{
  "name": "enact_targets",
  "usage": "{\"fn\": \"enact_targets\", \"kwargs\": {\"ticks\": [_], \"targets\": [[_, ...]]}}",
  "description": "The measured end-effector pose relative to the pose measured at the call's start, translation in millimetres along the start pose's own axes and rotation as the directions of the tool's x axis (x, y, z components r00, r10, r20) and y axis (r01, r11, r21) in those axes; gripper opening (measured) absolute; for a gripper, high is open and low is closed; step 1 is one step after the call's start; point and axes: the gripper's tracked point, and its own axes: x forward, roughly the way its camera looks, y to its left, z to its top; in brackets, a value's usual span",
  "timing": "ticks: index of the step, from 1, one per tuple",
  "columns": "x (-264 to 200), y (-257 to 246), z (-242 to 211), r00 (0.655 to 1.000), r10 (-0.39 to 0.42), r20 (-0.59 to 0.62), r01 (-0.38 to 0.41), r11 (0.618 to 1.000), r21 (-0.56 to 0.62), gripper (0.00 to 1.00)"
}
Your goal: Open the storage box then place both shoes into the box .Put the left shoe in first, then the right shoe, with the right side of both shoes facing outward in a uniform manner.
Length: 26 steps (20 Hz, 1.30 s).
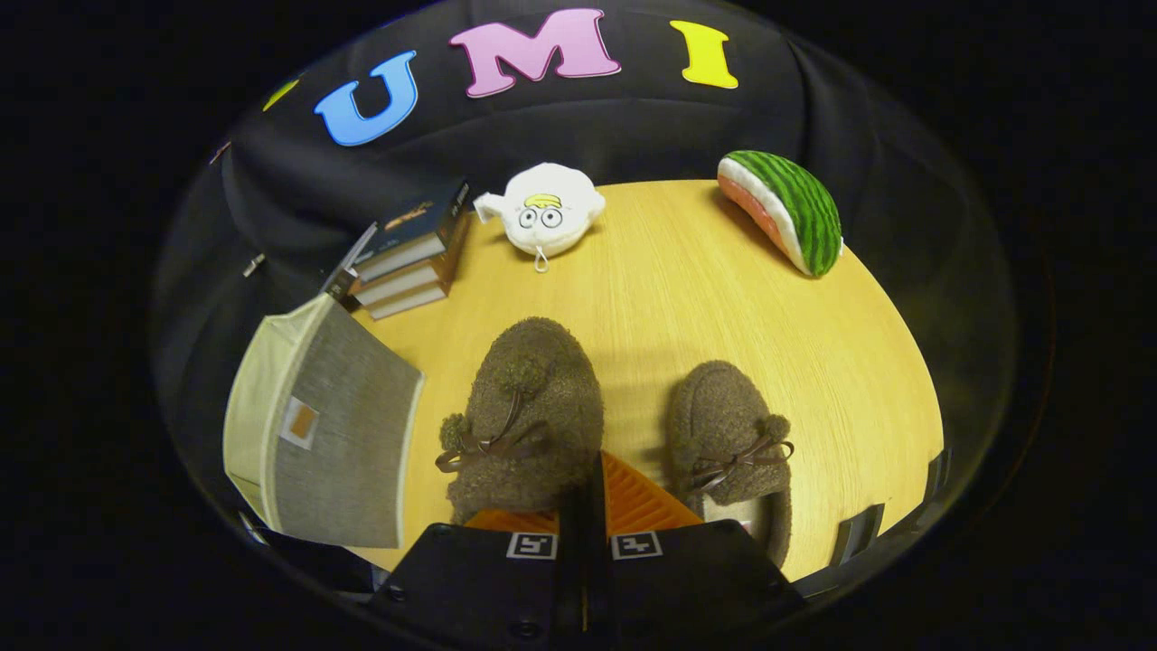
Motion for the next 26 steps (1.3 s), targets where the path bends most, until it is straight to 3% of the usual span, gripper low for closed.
{"fn": "enact_targets", "kwargs": {"ticks": [8,17,26], "targets": [[-43.7,146.9,59.2,0.982,0.184,-0.032,-0.179,0.977,0.113,0.07],[-1.0,281.6,9.4,0.966,0.194,-0.170,-0.176,0.978,0.115,0.07],[33.2,300.5,-20.4,0.970,0.120,-0.211,-0.096,0.988,0.119,0.07]]}}
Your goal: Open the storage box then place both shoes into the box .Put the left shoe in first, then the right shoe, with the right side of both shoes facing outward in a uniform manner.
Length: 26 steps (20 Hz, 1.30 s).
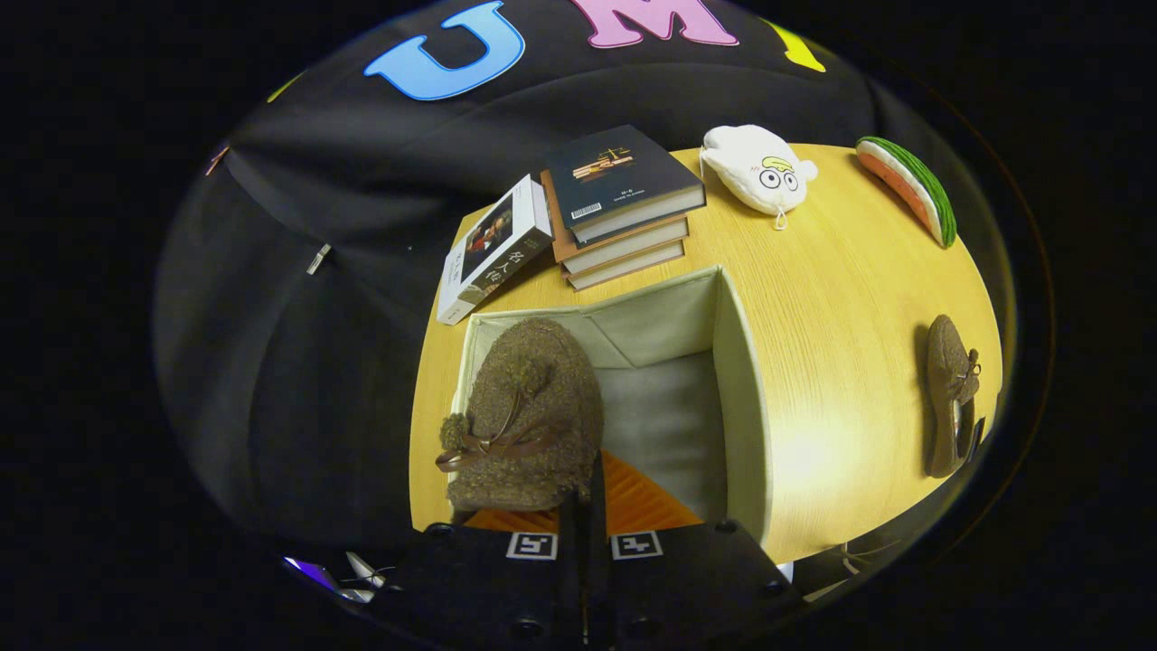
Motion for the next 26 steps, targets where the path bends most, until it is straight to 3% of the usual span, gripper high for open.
{"fn": "enact_targets", "kwargs": {"ticks": [6,10,13,17,26], "targets": [[15.5,2.6,-6.5,0.999,-0.024,-0.030,0.024,1.000,-0.004,0.09],[25.5,15.9,-25.8,0.993,0.054,-0.106,-0.055,0.998,-0.007,0.22],[19.8,30.5,-29.2,0.985,0.127,-0.119,-0.129,0.992,-0.003,0.65],[6.6,29.0,-22.3,0.980,0.169,-0.103,-0.172,0.985,-0.021,0.86],[-77.9,-7.8,29.4,0.965,0.249,0.078,-0.239,0.964,-0.118,0.90]]}}
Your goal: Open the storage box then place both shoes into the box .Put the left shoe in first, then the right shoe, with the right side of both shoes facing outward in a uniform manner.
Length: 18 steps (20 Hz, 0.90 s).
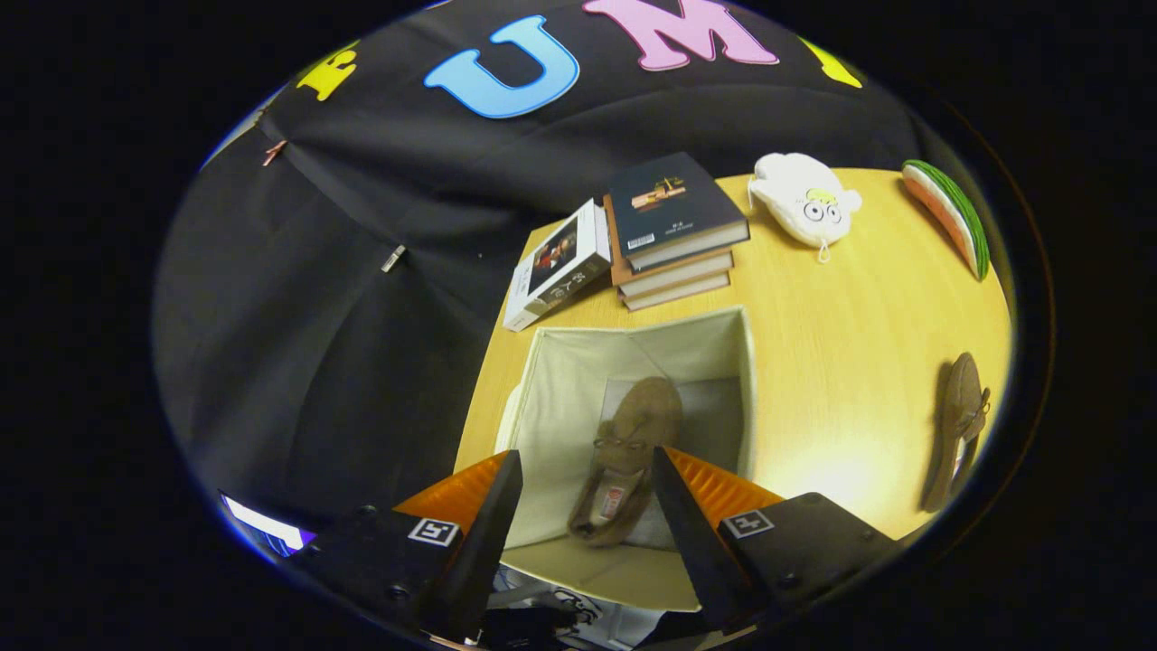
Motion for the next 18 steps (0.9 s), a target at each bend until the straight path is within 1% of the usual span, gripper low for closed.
{"fn": "enact_targets", "kwargs": {"ticks": [2,4,7,9,12,13,15,18], "targets": [[-26.6,-20.1,18.9,0.996,0.009,0.092,-0.005,0.999,-0.045,0.90],[-54.6,-52.3,29.4,0.987,-0.008,0.160,0.021,0.996,-0.084,0.89],[-93.1,-127.5,30.4,0.974,-0.084,0.210,0.113,0.985,-0.127,0.89],[-112.7,-185.1,24.0,0.964,-0.164,0.210,0.197,0.970,-0.146,0.89],[-138.1,-277.1,7.6,0.929,-0.304,0.210,0.344,0.919,-0.191,0.90],[-141.1,-296.5,-0.1,0.916,-0.344,0.205,0.385,0.897,-0.217,0.90],[-151.9,-339.7,-17.6,0.895,-0.405,0.185,0.441,0.863,-0.247,0.88],[-152.1,-395.3,-47.4,0.872,-0.474,0.122,0.489,0.832,-0.262,0.87]]}}
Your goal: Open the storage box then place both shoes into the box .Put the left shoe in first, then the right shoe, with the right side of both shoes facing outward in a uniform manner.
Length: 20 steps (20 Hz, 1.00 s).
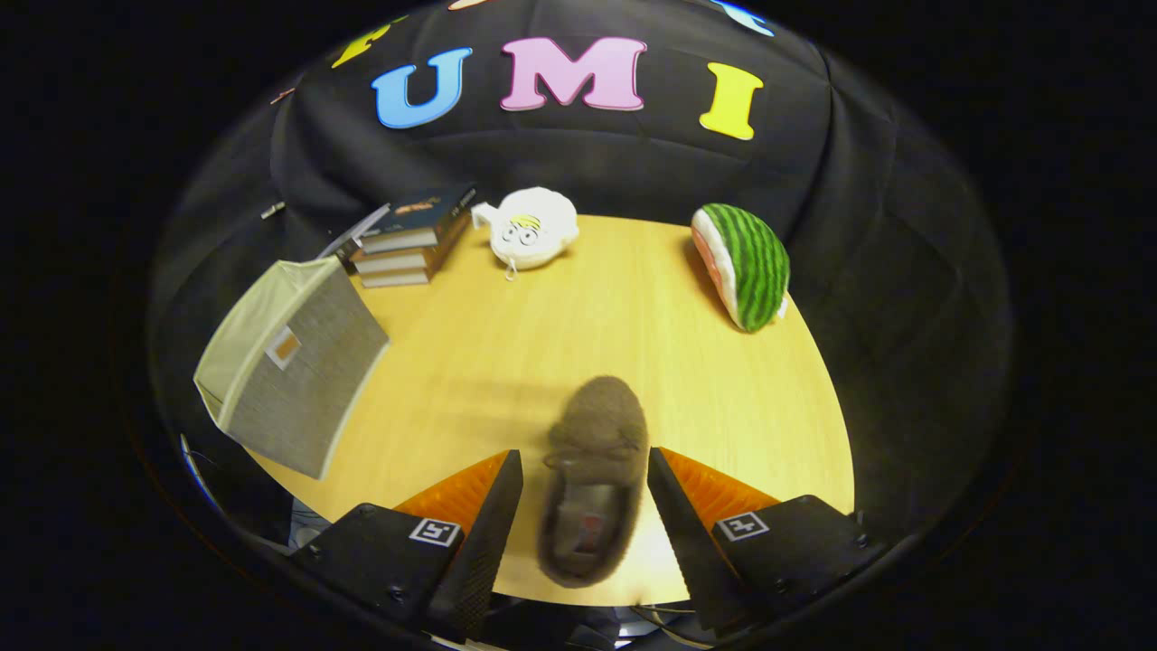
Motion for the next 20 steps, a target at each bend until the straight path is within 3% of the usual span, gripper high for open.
{"fn": "enact_targets", "kwargs": {"ticks": [6,9,12,13,15,20], "targets": [[46.5,-20.6,-40.2,0.995,0.015,-0.095,-0.015,1.000,0.006,0.83],[69.7,-17.9,-37.2,0.994,0.034,-0.104,-0.034,0.999,0.009,0.63],[89.3,-12.6,-27.3,0.993,0.056,-0.103,-0.054,0.998,0.020,0.60],[93.9,-18.8,-28.1,0.994,0.024,-0.111,-0.022,1.000,0.021,0.47],[90.9,-28.9,-21.9,0.993,-0.016,-0.118,0.020,0.999,0.032,0.10],[44.6,2.5,9.6,0.995,0.030,-0.100,-0.016,0.991,0.135,0.05]]}}
